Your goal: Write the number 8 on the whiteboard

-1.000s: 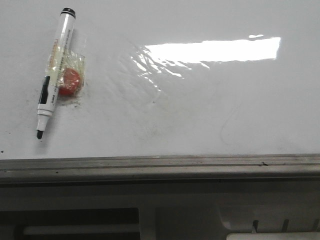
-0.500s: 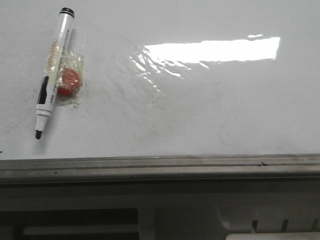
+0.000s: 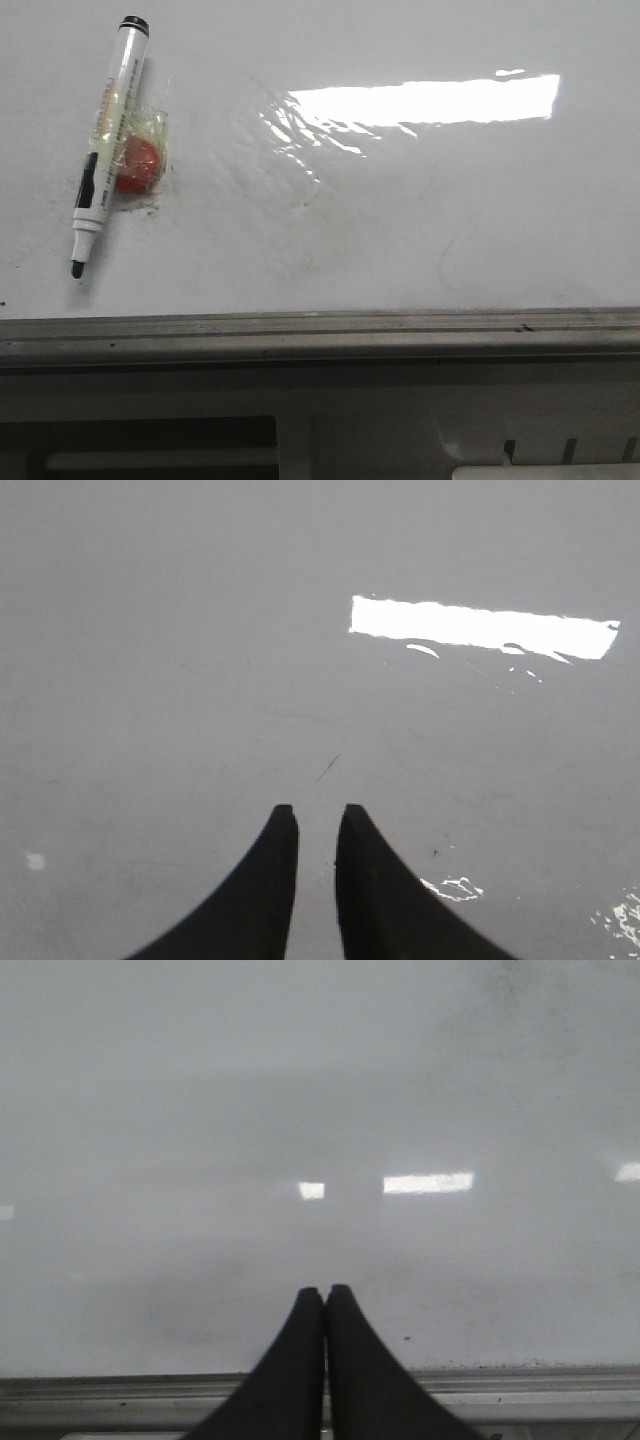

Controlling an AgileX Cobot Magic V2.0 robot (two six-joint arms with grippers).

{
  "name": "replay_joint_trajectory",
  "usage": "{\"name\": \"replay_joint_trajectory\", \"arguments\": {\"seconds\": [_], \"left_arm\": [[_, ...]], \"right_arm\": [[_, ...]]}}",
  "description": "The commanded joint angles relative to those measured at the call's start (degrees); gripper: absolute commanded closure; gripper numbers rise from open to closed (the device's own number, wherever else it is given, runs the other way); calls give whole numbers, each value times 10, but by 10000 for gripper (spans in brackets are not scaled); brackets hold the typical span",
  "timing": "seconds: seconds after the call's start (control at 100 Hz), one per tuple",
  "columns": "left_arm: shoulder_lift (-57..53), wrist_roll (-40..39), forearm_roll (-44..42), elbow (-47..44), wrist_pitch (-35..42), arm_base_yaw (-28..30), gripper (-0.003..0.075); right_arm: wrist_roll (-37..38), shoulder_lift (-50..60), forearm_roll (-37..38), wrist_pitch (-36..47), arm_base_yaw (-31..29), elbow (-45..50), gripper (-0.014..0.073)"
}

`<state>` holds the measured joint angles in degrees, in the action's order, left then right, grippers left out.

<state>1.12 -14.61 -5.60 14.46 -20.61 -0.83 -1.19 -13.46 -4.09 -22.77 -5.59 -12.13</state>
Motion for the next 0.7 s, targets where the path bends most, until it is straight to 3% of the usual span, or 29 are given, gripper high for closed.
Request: {"name": "replay_joint_trajectory", "arguments": {"seconds": [0.0,0.05,0.13,0.39,0.53,0.69], "left_arm": [[12,3,6,18,64,0,478],[12,3,6,14,89,0,377],[12,3,6,9,113,0,305],[40,45,14,9,116,0,314],[93,56,91,9,125,-2,314],[153,130,125,9,125,-51,314]], "right_arm": [[-4,-7,-1,48,2,-22,657],[-4,-7,-1,49,2,-22,657],[-4,-7,-1,48,2,-22,657],[-4,-7,-2,35,2,-22,657],[-4,-7,-2,35,2,-22,657],[-4,-7,-2,35,2,-22,657]]}}
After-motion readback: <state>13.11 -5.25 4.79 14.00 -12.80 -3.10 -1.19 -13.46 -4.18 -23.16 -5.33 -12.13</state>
